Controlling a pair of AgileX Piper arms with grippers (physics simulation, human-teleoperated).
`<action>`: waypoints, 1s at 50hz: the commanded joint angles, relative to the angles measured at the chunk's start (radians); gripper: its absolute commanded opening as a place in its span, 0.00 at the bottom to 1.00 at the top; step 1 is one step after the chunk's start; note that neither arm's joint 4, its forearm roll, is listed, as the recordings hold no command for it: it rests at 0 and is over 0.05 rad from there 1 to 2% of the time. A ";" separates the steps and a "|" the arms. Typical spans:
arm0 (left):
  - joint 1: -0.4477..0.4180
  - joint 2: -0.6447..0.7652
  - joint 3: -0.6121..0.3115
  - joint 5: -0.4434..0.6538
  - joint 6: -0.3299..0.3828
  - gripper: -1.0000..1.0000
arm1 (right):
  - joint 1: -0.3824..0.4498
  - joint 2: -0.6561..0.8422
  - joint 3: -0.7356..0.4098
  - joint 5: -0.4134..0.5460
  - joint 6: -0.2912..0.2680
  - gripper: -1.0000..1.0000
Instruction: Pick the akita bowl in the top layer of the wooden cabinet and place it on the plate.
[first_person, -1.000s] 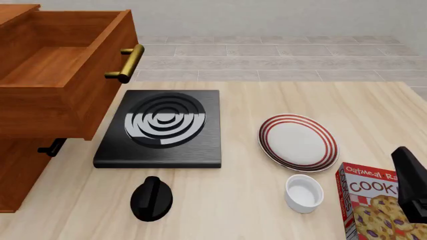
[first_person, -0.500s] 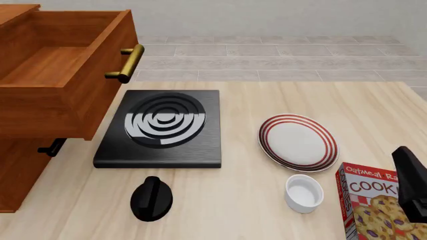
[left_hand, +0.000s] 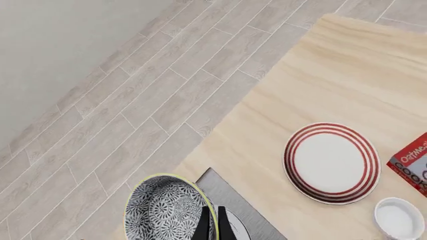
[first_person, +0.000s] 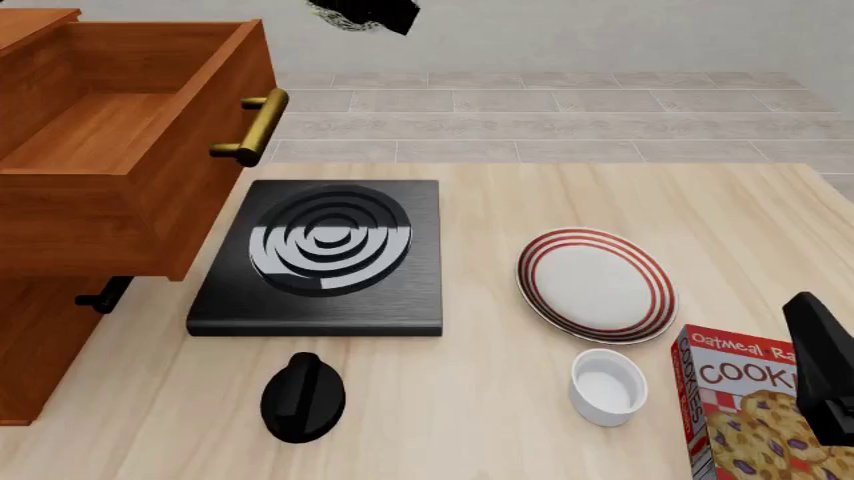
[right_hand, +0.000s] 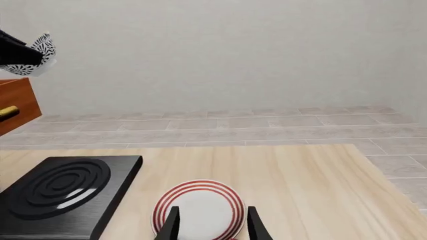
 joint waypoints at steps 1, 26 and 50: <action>-0.042 0.029 -0.018 -0.017 0.038 0.00 | 0.005 0.000 0.001 0.000 0.003 1.00; -0.124 0.120 0.020 -0.116 0.043 0.00 | 0.004 0.000 0.001 0.000 0.018 1.00; -0.170 0.215 0.038 -0.185 0.016 0.00 | 0.002 0.000 0.002 0.002 0.028 1.00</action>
